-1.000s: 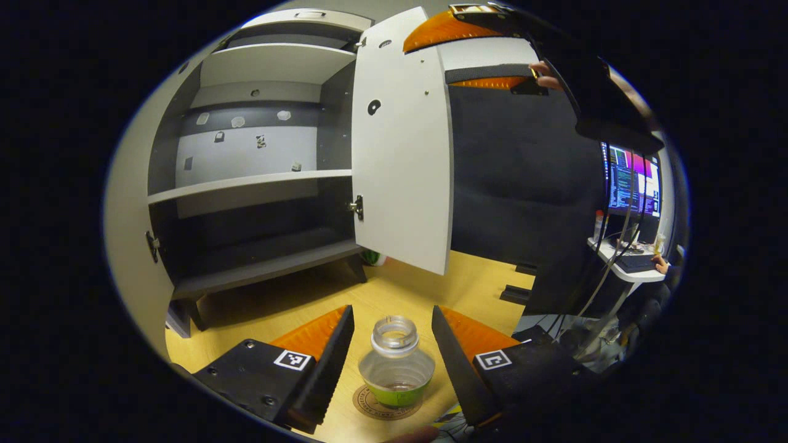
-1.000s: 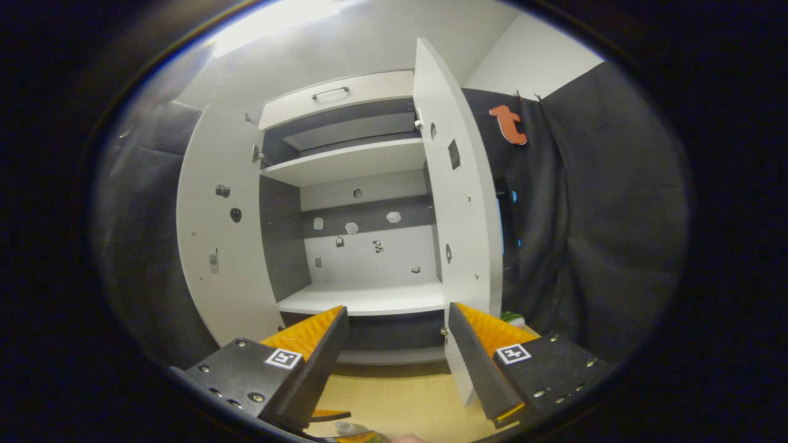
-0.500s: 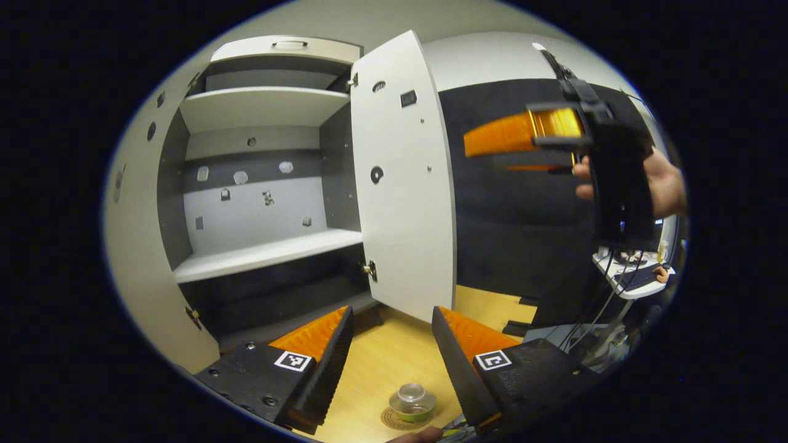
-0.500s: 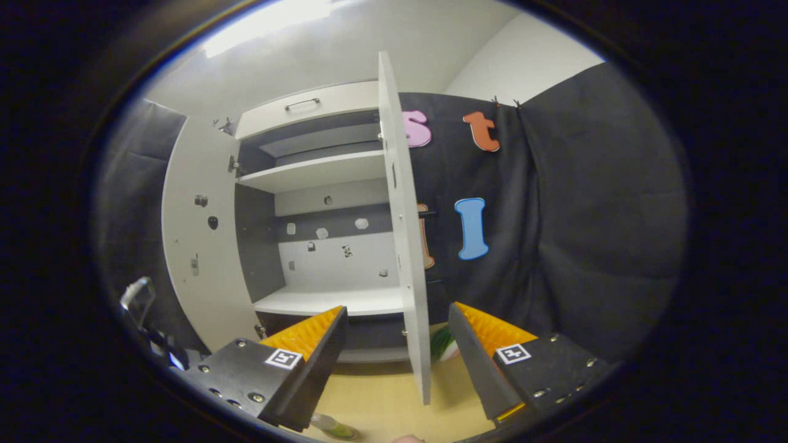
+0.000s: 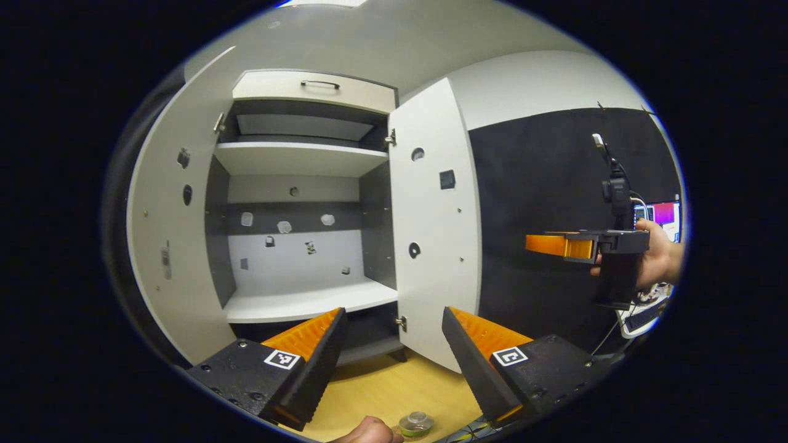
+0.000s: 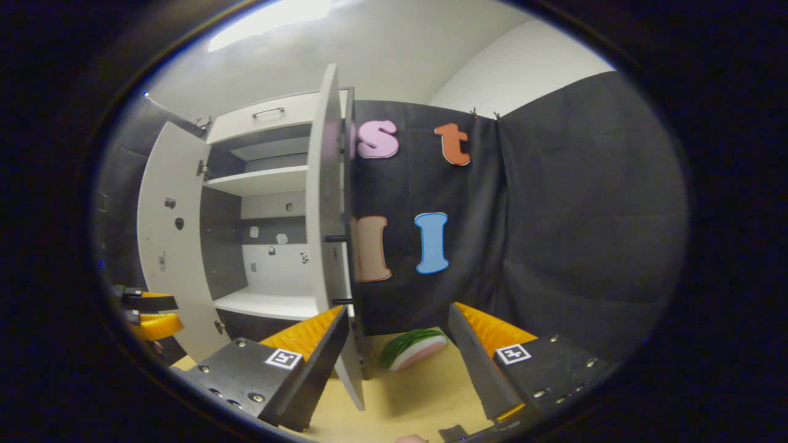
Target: Grasp the bottle in the cabinet with the left hand and place it on the coaster, then close the right door with the right hand and the left door with the left hand.
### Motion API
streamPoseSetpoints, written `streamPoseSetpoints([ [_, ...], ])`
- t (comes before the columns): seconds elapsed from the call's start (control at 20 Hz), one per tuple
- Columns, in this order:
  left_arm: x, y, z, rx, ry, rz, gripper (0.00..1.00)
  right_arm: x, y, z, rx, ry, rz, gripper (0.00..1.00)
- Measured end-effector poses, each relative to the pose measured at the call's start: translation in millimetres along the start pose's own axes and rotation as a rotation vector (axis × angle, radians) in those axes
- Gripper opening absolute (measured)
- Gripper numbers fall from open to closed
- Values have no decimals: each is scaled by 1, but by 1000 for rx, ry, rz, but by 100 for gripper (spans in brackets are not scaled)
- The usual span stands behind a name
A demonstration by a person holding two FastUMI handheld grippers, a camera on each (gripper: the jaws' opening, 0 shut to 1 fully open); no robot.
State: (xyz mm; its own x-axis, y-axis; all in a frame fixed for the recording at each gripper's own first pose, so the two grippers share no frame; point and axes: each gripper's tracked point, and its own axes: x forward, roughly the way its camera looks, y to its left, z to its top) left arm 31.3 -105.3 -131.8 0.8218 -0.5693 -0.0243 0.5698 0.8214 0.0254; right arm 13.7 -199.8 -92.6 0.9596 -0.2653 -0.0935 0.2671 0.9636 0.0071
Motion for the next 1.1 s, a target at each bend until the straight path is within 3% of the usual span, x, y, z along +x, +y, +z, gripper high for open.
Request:
streamPoseSetpoints([
  [0.15, -14, 15, 13, 5, -8, 48, 98, 19, -26, 8, 17, -2, -3, 99],
  [0.2, -19, 23, 15, 12, -15, 65, 98, 27, -31, 11, 12, -5, 3, 94],
  [0.25, -24, 30, 16, 21, -14, 84, 98, 34, -39, 13, -15, -12, -2, 99],
  [0.35, -36, 43, 11, 33, 3, 120, 98, 53, -57, 22, -63, -36, -25, 98],
  [0.5, -53, 62, 3, 25, 34, 165, 98, 77, -62, 29, -12, -18, -34, 99],
  [0.65, -72, 87, -2, 8, 52, 235, 98, 95, -53, 32, -18, -15, -13, 99],
  [0.7, -80, 94, -2, 3, 54, 257, 98, 99, -47, 32, -29, -10, -1, 94],
  [0.75, -87, 101, -1, 0, 53, 274, 98, 104, -42, 32, -47, -5, 8, 99],
  [0.8, -93, 107, -1, -1, 49, 288, 100, 109, -38, 33, -56, -5, 10, 94],
  [0.9, -108, 119, -1, 5, 47, 324, 98, 118, -24, 35, -45, 0, 27, 99],
  [1.1, -132, 139, -3, 9, 57, 389, 100, 133, 9, 31, -73, 18, 38, 98],
])
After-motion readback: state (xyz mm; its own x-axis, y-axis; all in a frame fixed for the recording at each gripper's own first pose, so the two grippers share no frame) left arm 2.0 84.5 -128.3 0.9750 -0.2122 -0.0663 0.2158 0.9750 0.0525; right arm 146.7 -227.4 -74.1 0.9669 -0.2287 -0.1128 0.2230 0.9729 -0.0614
